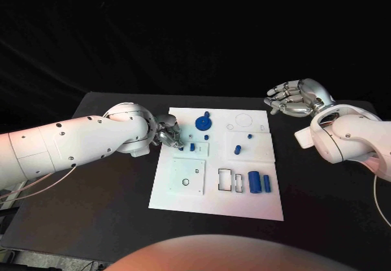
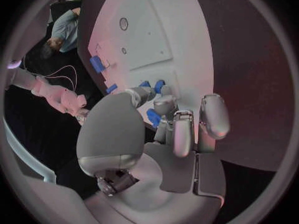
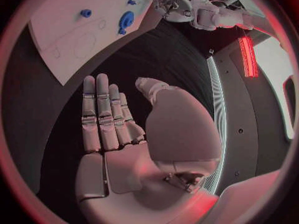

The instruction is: Assemble the parts on the task board

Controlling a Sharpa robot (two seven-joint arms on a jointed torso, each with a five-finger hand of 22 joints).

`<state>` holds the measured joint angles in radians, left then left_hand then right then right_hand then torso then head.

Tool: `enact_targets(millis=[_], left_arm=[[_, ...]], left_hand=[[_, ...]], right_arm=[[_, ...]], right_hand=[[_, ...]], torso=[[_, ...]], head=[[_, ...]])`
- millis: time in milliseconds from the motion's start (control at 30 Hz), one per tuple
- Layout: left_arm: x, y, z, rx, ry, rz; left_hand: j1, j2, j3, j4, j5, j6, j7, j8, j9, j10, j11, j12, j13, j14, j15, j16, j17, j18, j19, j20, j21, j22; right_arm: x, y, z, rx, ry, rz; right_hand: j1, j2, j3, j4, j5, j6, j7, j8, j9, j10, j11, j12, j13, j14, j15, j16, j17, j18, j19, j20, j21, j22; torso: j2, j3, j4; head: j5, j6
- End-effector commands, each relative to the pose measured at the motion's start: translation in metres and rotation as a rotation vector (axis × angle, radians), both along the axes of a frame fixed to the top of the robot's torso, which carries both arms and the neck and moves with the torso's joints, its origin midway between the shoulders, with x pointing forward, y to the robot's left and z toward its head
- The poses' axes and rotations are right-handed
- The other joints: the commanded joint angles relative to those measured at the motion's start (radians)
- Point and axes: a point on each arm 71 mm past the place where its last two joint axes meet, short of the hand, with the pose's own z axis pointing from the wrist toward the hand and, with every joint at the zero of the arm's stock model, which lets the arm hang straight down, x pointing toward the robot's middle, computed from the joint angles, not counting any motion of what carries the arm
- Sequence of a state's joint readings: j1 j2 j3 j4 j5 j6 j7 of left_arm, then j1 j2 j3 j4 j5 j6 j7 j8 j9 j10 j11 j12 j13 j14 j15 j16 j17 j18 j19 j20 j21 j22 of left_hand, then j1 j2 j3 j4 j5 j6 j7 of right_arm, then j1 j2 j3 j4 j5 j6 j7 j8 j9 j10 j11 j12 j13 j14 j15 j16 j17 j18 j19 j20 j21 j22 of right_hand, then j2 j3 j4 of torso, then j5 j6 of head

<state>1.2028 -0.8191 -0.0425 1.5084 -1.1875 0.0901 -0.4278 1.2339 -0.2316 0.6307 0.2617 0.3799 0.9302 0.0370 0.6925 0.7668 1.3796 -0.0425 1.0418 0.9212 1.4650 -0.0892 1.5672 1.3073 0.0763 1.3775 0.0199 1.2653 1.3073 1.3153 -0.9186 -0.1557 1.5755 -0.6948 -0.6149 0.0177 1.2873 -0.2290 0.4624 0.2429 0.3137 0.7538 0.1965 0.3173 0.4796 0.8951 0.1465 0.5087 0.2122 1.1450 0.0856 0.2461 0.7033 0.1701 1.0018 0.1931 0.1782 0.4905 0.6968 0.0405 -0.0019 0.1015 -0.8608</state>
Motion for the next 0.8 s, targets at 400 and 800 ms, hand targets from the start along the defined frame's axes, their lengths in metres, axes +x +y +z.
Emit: enact_targets(millis=[400,800], left_arm=[[0.0006,-0.006,-0.0042,0.012,0.02,-0.014],[0.0002,-0.0053,-0.0057,0.008,0.039,-0.007]], left_hand=[[-0.006,0.009,0.182,-0.188,0.004,0.009,-0.01,0.005,-0.001,0.009,-0.002,0.004,0.0,0.106,-0.005,0.004,0.263,0.002,0.008,0.0,0.004,0.063],[-0.038,0.005,0.172,-0.176,-0.007,0.004,-0.009,-0.004,-0.006,0.011,0.0,-0.004,-0.008,0.106,-0.002,0.004,0.263,0.002,0.008,0.002,0.002,0.064]], right_arm=[[-0.0008,0.0018,0.0001,-0.002,-0.002,0.017],[-0.001,0.0013,0.0003,-0.002,-0.002,0.015]], right_hand=[[0.011,0.0,0.001,0.0,0.004,-0.005,0.017,0.003,-0.001,0.0,0.003,-0.005,-0.001,-0.001,0.005,-0.007,-0.001,0.01,-0.002,0.007,-0.006,-0.002],[0.011,-0.001,0.001,0.0,0.005,-0.005,0.017,0.004,-0.002,0.0,0.003,-0.006,-0.003,-0.002,0.005,-0.008,-0.001,0.01,-0.002,0.008,-0.007,-0.003]], torso=[[0.001,0.0002,-0.0008],[0.0,0.0004,-0.0002]], head=[[-0.004,-0.005],[-0.008,-0.006]])
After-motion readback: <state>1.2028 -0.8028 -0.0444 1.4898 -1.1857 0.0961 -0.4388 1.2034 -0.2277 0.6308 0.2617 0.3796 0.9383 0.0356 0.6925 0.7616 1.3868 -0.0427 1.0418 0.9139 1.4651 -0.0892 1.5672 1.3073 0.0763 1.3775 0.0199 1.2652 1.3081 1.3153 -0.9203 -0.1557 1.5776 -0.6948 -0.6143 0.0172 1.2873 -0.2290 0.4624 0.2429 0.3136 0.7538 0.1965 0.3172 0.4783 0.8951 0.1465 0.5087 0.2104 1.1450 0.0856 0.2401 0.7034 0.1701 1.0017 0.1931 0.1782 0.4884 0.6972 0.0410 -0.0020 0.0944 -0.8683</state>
